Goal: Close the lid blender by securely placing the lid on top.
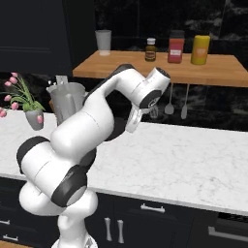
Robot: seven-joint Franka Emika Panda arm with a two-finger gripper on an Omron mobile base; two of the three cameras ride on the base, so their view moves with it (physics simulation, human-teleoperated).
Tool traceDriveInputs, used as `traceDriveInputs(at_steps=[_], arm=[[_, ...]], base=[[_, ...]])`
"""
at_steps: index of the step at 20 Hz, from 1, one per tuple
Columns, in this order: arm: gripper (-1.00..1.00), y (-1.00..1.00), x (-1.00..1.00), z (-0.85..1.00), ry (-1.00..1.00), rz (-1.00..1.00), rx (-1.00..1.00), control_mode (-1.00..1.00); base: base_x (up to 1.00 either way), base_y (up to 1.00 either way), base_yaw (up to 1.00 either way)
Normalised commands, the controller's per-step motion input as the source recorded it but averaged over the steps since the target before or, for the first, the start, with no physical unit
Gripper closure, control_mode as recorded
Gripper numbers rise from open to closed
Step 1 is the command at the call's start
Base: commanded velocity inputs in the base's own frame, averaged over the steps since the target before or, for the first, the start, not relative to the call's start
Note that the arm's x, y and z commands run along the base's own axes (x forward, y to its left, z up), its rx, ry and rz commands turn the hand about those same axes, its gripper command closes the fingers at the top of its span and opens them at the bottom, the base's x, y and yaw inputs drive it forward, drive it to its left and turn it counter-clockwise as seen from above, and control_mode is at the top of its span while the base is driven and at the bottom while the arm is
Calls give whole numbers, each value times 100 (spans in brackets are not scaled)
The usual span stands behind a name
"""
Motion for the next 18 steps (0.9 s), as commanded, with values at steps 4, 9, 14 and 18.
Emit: traceDriveInputs(at_steps=[4, 9, 14, 18], arm=[[100, -8, 0, 67, 3, -2, 15, -100], [100, -33, -1, 38, 1, 0, 15, -100], [100, -41, -9, 48, 0, 0, 19, -100], [100, -16, -10, 50, 0, 0, 19, -100]], base=[[0, 0, 0], [0, 0, 0], [0, 0, 0], [0, 0, 0]])
